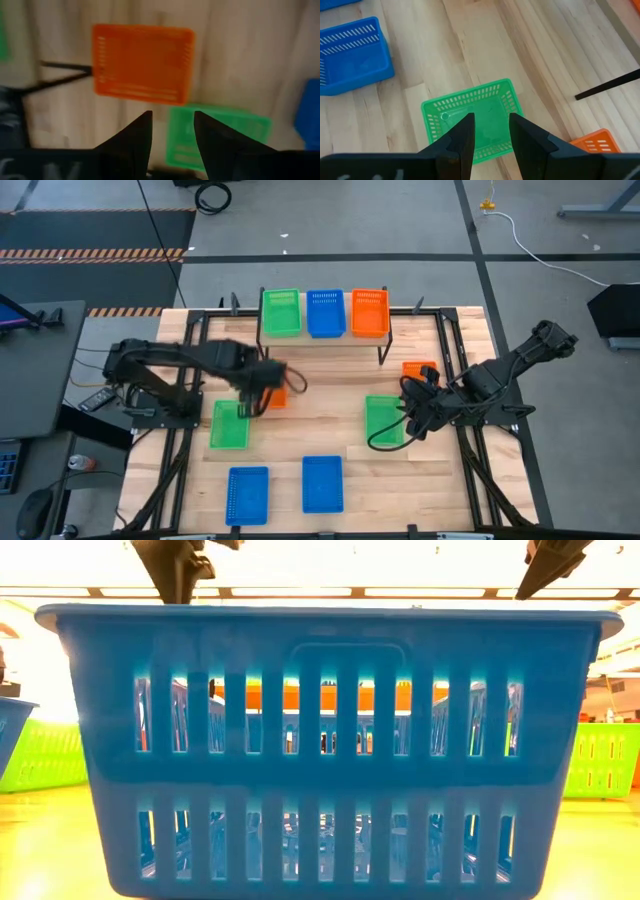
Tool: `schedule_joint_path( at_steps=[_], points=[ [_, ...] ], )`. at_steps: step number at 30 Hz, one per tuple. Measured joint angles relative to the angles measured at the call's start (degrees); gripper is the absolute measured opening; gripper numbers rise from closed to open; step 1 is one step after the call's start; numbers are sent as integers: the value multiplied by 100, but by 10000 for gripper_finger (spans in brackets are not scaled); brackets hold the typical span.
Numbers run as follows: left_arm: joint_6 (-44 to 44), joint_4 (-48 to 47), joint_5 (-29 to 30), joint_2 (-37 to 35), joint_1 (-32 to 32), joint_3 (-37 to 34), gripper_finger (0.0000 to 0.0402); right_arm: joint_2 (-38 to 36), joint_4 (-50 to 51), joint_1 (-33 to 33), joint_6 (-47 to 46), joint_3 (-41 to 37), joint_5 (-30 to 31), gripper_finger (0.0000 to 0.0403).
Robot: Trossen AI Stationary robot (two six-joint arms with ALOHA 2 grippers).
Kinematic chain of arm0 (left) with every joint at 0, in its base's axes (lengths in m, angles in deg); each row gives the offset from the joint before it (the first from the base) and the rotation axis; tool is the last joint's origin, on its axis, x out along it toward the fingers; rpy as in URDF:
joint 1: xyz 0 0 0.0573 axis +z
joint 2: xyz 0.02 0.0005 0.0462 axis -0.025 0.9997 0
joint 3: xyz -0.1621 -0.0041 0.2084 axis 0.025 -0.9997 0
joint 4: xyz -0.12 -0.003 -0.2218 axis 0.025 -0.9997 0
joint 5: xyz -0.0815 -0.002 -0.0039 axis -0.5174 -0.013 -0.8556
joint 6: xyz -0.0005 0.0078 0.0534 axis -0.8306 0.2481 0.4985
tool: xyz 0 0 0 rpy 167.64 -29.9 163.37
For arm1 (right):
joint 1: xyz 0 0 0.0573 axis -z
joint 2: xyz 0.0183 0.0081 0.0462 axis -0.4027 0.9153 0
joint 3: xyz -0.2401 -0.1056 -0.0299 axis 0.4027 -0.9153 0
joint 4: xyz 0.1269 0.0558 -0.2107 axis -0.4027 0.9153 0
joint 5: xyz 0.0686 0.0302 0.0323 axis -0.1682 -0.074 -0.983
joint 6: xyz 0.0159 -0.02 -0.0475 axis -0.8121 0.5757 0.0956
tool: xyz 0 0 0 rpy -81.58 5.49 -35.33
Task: Stack baskets on shelf by color
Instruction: Stack the left green bin on the green bin on the shelf
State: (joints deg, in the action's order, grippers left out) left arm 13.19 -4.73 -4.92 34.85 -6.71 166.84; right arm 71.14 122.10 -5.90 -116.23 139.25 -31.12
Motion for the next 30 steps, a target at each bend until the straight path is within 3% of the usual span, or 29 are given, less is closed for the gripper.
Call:
schedule_joint_path(
  at_steps=[4, 10, 17, 30],
  points=[
    [-629, 7, -6, -7, -782, -224, 154, 0, -4, -76, 0, 0, 1, 128],
    [-1501, 259, -46, -5, -1704, -1176, 157, 0, -2, -131, 31, 0, 44, 128],
    [-2367, 1240, -667, -40, -2496, -2194, 158, 0, -2, -131, 189, 0, 219, 128],
    [-3086, 2389, -1174, -49, -2951, -3232, 158, 1, -4, -131, 190, 0, 223, 128]
  ],
)
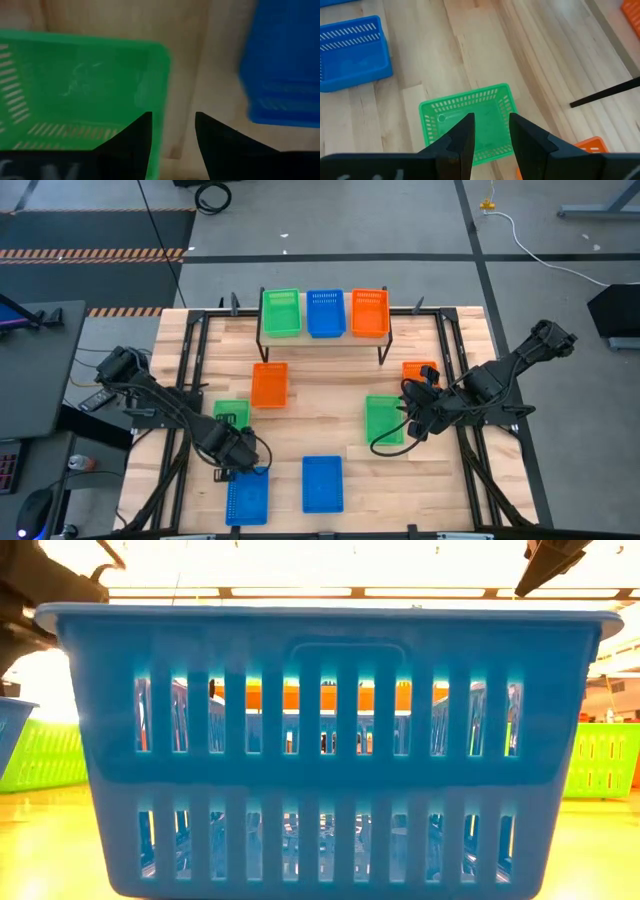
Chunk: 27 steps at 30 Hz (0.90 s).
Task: Stack baskets on shelf by color
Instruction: Stack the left green bin on the green bin on the shelf
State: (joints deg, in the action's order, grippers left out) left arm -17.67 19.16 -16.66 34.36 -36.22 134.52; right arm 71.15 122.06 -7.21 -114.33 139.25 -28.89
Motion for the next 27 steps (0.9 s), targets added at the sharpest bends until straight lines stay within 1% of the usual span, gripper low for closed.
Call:
schedule_joint_path(
  at_steps=[3, 7, 10, 12, 14, 15, 16, 19, 21, 25, 27],
  points=[
    [-2, 82, 133, 0, 14, -280, 157, 1, 0, 0, 0, 0, 0, 128],
    [109, 666, 128, 0, 28, -704, 148, 0, 0, 0, 0, 0, 0, 128],
    [116, 591, 195, 0, 30, -808, 119, -1, 0, 0, 0, 0, -1, 128],
    [-7, 197, 407, 0, 28, -726, 82, -1, 0, 0, 0, 0, -2, 128],
    [-215, -342, 610, 0, 30, -548, 33, 0, 0, 0, 0, 0, -2, 128],
    [-270, -586, 669, 0, 33, -435, 18, -1, 0, 0, 0, 0, -2, 128],
    [-326, -800, 708, 0, 33, -295, 12, 1, 0, 0, 0, 0, -2, 128],
    [-256, -1344, 827, 0, 33, 196, 8, -1, 0, 0, 0, 0, -2, 128],
    [-256, -1798, 1067, 0, 28, 607, 7, -1, 0, 0, 0, 0, -2, 128],
    [-245, -2828, 2087, 0, 172, 1527, 7, 0, -1, 0, -1, 0, -2, 128],
    [-185, -3057, 2595, -10, 333, 1940, 7, -1, -2, 0, 0, 0, -2, 128]
  ],
)
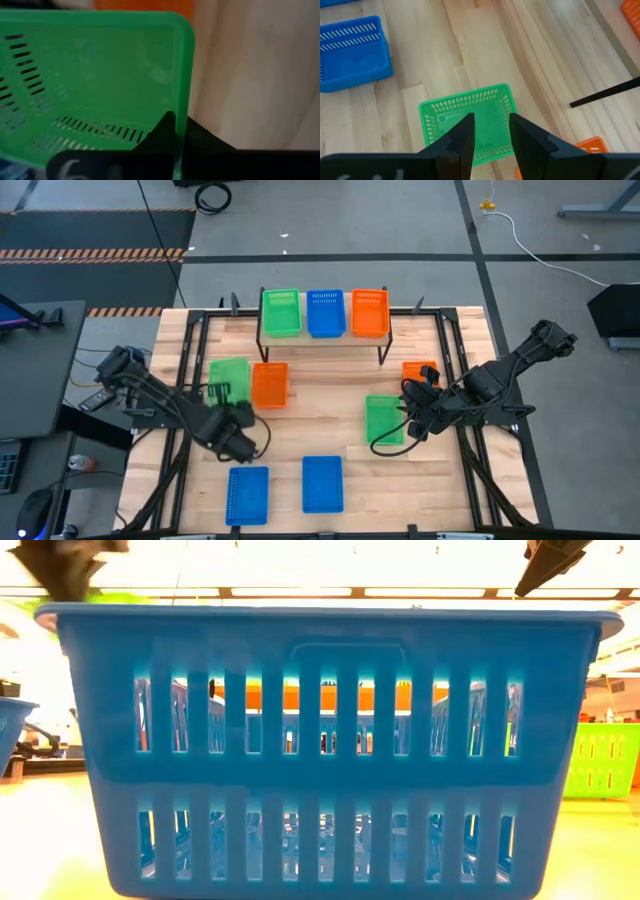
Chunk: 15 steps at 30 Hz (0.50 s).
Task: Stack baskets on shelf by color
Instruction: Stack the left green bin on the green bin on the shelf
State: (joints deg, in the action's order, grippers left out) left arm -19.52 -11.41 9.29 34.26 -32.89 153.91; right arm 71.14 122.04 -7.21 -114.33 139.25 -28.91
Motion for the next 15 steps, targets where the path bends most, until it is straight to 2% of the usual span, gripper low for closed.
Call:
schedule_joint_path(
  at_steps=[6, 11, 15],
  points=[
    [860, 151, 916, -312, 696, 577, 6, 2, -7, 0, 0, 0, 37, 128],
    [1840, 284, 1077, -484, 1351, 778, 6, 2, -4, 0, 110, 0, 98, 128],
    [2950, 854, 1011, -475, 1940, 975, 7, 0, -52, 6, 211, -52, 323, 128]
  ],
)
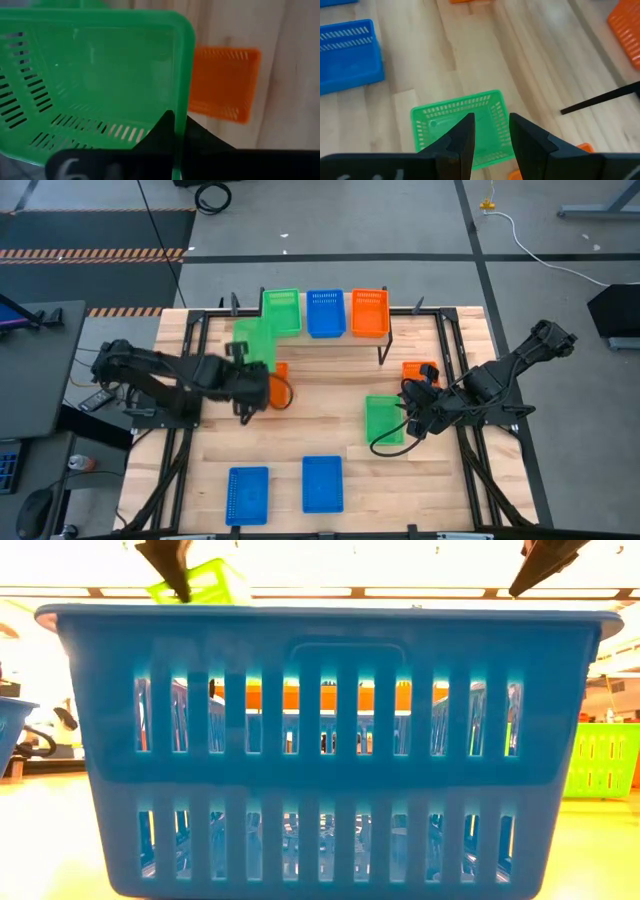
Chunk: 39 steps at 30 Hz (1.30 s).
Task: Stack baskets on shelf by color
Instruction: Stack the left green bin on the green bin on the shelf
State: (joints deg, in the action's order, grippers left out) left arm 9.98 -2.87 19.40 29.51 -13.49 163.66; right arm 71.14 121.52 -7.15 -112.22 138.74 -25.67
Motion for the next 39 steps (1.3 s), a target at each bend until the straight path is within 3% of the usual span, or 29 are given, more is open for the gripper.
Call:
schedule_joint_path(
  at_steps=[8, 12, 20, 31, 39],
  points=[
    [2213, 1729, -662, 109, 1256, 797, 7, 2, -567, 230, 1040, -443, 1016, 128],
    [2709, 1674, -929, 338, 1829, 1114, 8, 4, -1317, 493, 1564, -642, 1098, 128],
    [2881, 1261, -1238, 911, 2645, 1137, 9, 2, -2728, 889, 2773, -698, 667, 128],
    [3015, 1419, -1240, 994, 3126, 1139, 10, -39, -5139, 1260, 6580, -698, 673, 128],
    [3043, 1483, -1775, 994, 3394, 1139, 11, -57, -5149, 1606, 6764, -696, 1053, 128]
  ],
)
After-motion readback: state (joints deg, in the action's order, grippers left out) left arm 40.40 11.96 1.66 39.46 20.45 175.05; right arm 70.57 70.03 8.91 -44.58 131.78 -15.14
